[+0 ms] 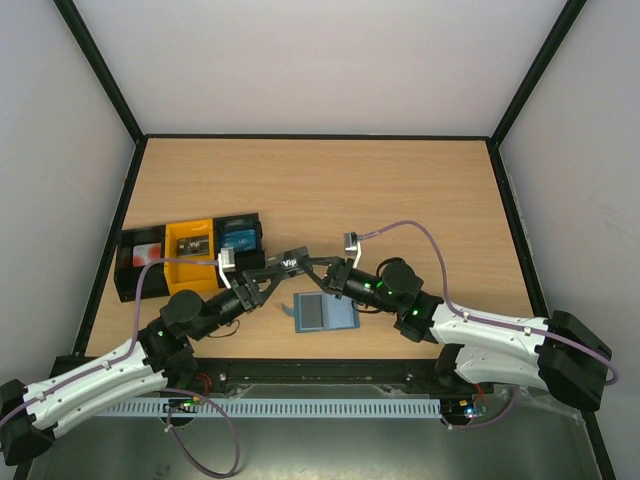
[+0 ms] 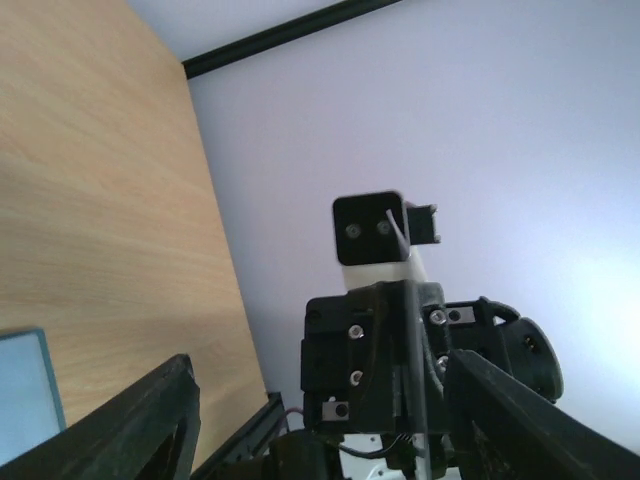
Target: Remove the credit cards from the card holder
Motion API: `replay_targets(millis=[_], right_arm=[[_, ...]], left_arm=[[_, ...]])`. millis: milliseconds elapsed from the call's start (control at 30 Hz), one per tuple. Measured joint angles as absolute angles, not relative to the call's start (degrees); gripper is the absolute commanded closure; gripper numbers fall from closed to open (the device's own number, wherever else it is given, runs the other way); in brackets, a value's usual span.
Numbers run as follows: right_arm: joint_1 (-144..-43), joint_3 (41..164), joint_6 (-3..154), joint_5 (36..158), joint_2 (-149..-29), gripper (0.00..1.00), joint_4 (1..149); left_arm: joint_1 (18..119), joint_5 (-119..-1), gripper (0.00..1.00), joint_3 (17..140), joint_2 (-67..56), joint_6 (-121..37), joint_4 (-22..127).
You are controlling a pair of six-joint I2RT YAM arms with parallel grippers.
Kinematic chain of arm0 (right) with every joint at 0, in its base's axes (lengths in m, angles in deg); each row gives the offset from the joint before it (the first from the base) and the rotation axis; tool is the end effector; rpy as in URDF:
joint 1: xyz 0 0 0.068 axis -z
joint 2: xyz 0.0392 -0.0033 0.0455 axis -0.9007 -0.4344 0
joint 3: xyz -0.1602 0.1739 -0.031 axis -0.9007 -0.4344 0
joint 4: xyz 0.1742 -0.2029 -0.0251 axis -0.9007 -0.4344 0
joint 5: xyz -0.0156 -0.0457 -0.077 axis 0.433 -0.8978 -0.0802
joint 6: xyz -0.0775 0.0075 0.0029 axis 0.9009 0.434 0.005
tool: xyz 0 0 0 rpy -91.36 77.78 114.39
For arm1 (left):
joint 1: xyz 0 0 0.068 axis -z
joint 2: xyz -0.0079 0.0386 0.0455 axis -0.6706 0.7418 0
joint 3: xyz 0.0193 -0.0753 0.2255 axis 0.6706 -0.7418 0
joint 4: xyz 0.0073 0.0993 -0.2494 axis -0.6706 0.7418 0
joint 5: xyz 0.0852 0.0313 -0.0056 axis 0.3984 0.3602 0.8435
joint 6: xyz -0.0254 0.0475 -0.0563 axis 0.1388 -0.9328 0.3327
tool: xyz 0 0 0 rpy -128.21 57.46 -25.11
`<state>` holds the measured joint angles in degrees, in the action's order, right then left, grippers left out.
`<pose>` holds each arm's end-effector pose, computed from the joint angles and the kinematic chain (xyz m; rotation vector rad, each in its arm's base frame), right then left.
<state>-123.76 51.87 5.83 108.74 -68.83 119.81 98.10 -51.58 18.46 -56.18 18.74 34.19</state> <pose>0.1258 0.2564 0.2334 -0.0790 1.8574 2.0700 0.1184 -0.1751 0.2318 -0.2401 1.6979 -1.7704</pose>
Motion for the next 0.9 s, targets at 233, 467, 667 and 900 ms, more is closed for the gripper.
replay_targets(millis=[233, 467, 667, 900], right_arm=[[-123.89, 48.99, 1.90, 104.94, -68.85, 0.98, 124.29], [-123.91, 48.20, 0.85, 102.20, -68.83, 0.98, 125.69], [-123.91, 48.22, 0.70, 100.83, -68.83, 0.98, 125.71], [-123.91, 48.22, 0.70, 99.67, -68.80, 0.98, 125.69]], left_arm=[[98.08, -49.24, 0.55, 18.46, -56.03, 19.00, 31.28], [98.08, -48.41, 0.66, 18.46, -55.29, 19.57, 29.75], [98.08, -47.69, 0.67, 18.46, -55.07, 19.72, 29.78], [98.08, -47.60, 0.75, 18.46, -52.73, 20.29, 29.19]])
